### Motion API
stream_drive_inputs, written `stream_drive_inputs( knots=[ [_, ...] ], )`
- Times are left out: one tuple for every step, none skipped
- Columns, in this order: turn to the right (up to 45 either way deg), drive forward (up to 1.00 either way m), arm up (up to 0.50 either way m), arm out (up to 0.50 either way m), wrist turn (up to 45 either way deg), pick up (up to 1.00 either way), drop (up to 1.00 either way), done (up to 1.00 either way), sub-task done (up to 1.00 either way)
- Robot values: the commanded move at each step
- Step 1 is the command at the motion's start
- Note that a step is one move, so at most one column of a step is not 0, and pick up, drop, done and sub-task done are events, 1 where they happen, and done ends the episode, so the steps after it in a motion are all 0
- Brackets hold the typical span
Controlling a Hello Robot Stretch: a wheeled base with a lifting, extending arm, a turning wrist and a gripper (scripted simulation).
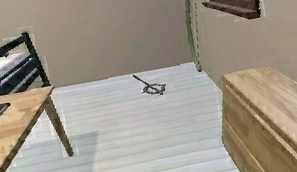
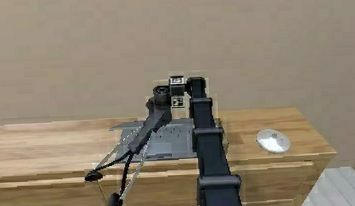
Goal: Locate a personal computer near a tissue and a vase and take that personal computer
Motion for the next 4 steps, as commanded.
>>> stream_drive_inputs(
  knots=[
    [0.0, 0.00, 0.00, 0.00, 45.0, 0.00, 0.00, 0.00, 0.00],
    [0.0, 0.00, 0.00, 0.00, 45.0, 0.00, 0.00, 0.00, 0.00],
    [0.0, 0.00, 0.00, 0.00, 30.0, 0.00, 0.00, 0.00, 0.00],
    [0.0, 0.00, -0.30, 0.00, 0.0, 0.00, 0.00, 0.00, 0.00]
  ],
)
